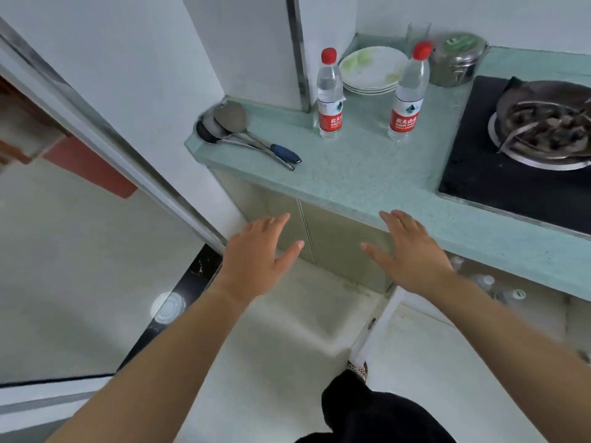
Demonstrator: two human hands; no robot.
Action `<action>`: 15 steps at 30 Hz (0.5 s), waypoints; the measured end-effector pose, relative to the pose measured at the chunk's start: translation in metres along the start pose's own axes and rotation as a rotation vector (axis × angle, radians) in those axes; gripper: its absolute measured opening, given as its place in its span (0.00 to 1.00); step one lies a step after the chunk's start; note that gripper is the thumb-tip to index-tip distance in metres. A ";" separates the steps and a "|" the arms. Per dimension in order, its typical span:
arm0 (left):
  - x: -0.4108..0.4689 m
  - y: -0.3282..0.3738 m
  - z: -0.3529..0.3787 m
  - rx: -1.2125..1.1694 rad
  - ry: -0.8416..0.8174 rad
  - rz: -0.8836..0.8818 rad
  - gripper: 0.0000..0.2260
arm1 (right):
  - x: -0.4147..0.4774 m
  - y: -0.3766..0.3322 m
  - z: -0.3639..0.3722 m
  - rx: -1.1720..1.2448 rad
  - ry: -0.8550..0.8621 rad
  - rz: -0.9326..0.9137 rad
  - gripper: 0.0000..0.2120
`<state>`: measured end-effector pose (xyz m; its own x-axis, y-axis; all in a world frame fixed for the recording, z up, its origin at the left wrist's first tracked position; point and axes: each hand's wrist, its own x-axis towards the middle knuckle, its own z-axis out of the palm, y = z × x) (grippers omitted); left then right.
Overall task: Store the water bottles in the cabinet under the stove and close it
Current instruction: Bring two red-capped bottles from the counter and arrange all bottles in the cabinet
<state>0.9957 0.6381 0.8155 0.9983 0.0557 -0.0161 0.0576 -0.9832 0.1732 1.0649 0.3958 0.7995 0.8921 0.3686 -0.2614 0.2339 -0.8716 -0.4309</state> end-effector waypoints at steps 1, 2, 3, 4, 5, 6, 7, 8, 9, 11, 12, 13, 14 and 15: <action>0.010 -0.009 -0.006 0.014 0.002 0.013 0.32 | 0.011 -0.005 0.000 0.020 0.008 0.005 0.35; 0.024 -0.019 -0.012 0.027 0.002 0.024 0.32 | 0.024 -0.012 -0.001 0.039 0.015 0.010 0.35; 0.037 -0.028 -0.017 0.034 0.001 0.027 0.32 | 0.035 -0.017 -0.002 0.042 0.019 0.014 0.35; 0.050 -0.039 -0.021 0.040 -0.003 0.026 0.32 | 0.046 -0.023 -0.002 0.037 0.021 0.016 0.35; 0.062 -0.048 -0.022 0.047 -0.009 0.028 0.33 | 0.057 -0.027 -0.003 0.026 0.018 0.023 0.35; 0.073 -0.057 -0.022 0.052 -0.015 0.039 0.33 | 0.067 -0.030 -0.004 0.012 0.015 0.035 0.35; 0.085 -0.064 -0.020 0.057 -0.027 0.059 0.33 | 0.076 -0.032 -0.005 -0.004 0.013 0.053 0.35; 0.098 -0.070 -0.018 0.059 -0.040 0.082 0.33 | 0.085 -0.034 -0.005 -0.018 0.015 0.078 0.35; 0.112 -0.077 -0.015 0.059 -0.053 0.109 0.33 | 0.093 -0.035 -0.006 -0.028 0.024 0.107 0.35; 0.141 -0.087 -0.011 0.050 -0.079 0.172 0.34 | 0.109 -0.039 -0.007 -0.034 0.056 0.167 0.34; 0.158 -0.091 -0.009 0.037 -0.087 0.210 0.34 | 0.117 -0.042 -0.009 -0.040 0.074 0.200 0.34; 0.174 -0.094 -0.008 0.027 -0.096 0.252 0.35 | 0.123 -0.046 -0.012 -0.046 0.095 0.239 0.34; 0.191 -0.095 -0.008 0.023 -0.107 0.297 0.34 | 0.128 -0.050 -0.015 -0.050 0.118 0.287 0.35; 0.206 -0.097 -0.008 0.018 -0.111 0.338 0.34 | 0.133 -0.054 -0.018 -0.046 0.144 0.333 0.35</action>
<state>1.1962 0.7461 0.8038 0.9540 -0.2919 -0.0681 -0.2772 -0.9456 0.1701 1.1777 0.4855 0.8040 0.9668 0.0155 -0.2549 -0.0646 -0.9509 -0.3028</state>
